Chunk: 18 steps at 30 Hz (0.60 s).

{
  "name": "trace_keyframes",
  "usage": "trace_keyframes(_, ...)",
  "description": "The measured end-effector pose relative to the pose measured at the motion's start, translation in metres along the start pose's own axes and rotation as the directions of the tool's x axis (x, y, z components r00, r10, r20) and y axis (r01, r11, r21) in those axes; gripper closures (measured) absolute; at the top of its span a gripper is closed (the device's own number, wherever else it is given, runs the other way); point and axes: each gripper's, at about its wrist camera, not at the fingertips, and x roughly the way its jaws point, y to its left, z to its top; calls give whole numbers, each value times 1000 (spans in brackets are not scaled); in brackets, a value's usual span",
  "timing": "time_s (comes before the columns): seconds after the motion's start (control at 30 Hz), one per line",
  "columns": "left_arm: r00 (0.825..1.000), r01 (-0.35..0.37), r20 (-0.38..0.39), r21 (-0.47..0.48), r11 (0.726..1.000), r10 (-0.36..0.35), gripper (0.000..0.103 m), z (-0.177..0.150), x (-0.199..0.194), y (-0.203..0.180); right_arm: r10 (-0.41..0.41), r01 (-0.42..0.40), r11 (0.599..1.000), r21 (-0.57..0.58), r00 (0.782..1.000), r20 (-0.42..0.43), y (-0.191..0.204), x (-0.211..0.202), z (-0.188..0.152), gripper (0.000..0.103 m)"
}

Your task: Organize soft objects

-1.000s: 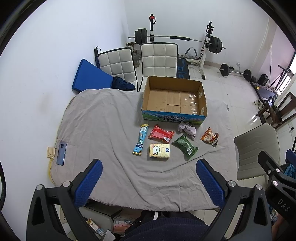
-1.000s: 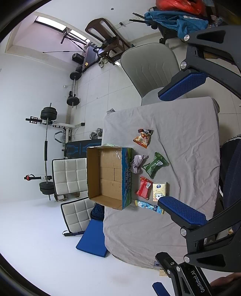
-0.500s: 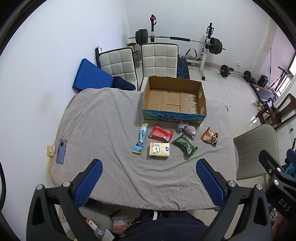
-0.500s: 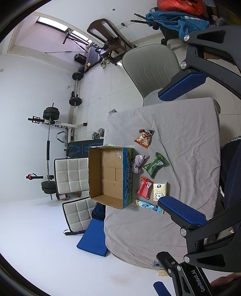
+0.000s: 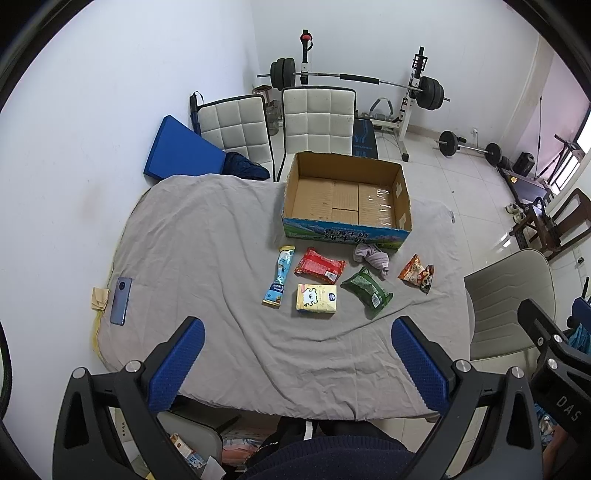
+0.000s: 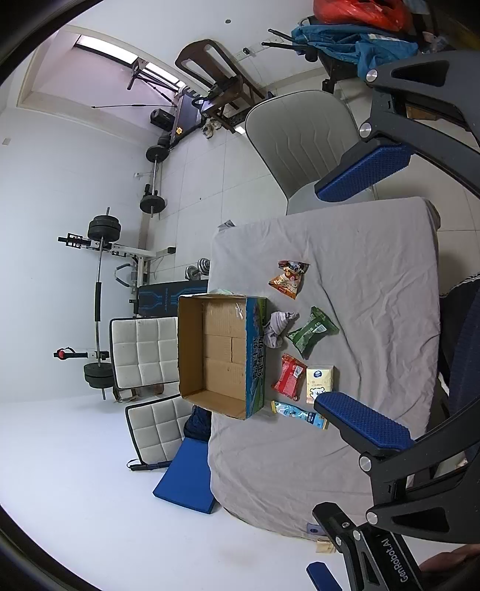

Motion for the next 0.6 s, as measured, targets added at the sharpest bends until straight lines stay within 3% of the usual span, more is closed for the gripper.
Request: trace_keyframes(0.6, 1000, -2, 9, -6, 1000, 2, 0, 1, 1, -6, 9, -9, 1000, -3, 1000, 8, 0, -5, 4, 0)
